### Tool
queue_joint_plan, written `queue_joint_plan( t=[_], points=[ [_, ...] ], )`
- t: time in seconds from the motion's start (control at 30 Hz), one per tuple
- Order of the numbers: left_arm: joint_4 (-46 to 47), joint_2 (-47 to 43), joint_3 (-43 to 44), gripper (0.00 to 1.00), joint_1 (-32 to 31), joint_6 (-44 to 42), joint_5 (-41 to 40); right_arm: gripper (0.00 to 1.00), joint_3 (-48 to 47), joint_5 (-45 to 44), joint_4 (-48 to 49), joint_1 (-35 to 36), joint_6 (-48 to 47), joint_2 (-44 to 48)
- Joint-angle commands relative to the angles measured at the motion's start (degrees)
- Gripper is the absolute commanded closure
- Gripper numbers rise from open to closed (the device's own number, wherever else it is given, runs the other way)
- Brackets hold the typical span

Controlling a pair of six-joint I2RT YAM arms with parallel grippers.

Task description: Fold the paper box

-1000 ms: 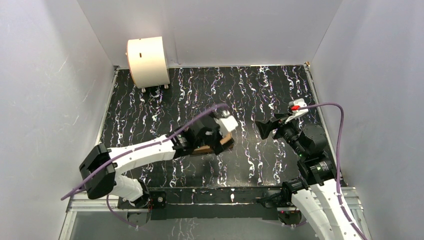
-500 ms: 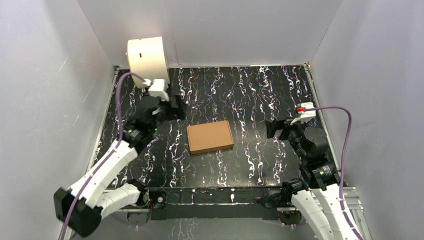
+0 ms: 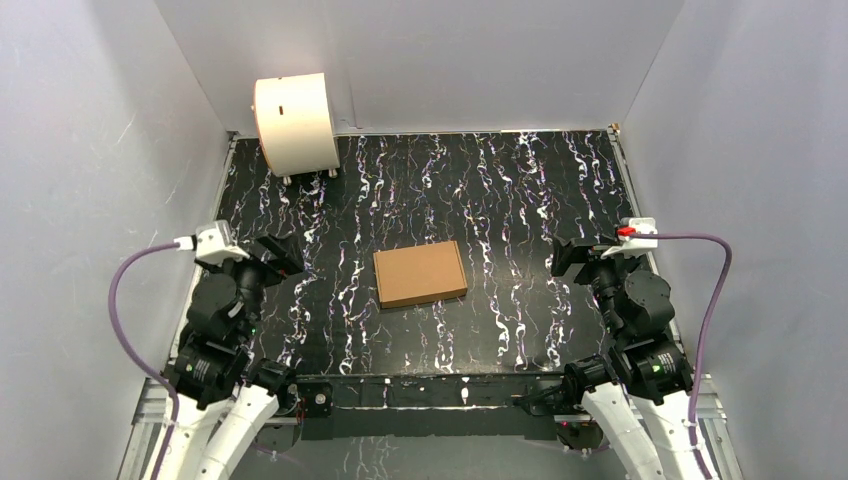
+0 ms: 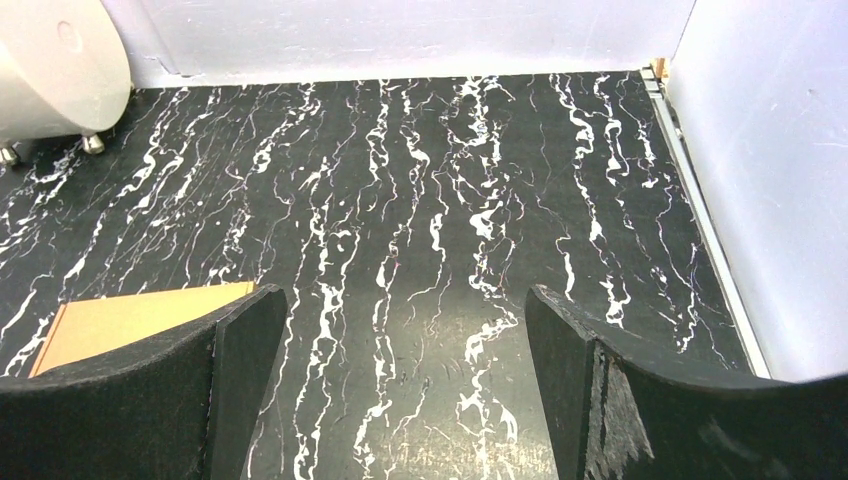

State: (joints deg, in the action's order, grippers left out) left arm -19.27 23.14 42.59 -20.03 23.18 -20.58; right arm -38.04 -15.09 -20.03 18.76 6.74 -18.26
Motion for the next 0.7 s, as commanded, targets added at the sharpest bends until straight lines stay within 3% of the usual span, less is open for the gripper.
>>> queue_joint_plan(
  t=[0.0, 0.3, 0.67],
  points=[
    [-2.3, -5.2, -2.7, 0.03, 0.2, -0.3, -2.9, 0.01, -0.4, -1.2, 2.6, 0.2, -1.2, 0.7],
    [-0.9, -12.2, -4.1, 0.03, 0.2, -2.1, -2.9, 0.01, 0.4, -0.9, 3.5, 0.2, -1.6, 0.9],
    [0.0, -14.2, -4.9, 0.03, 0.3, -3.7, -0.4, 0.01, 0.7, -0.4, 4.0, 0.2, -1.6, 1.3]
  ],
)
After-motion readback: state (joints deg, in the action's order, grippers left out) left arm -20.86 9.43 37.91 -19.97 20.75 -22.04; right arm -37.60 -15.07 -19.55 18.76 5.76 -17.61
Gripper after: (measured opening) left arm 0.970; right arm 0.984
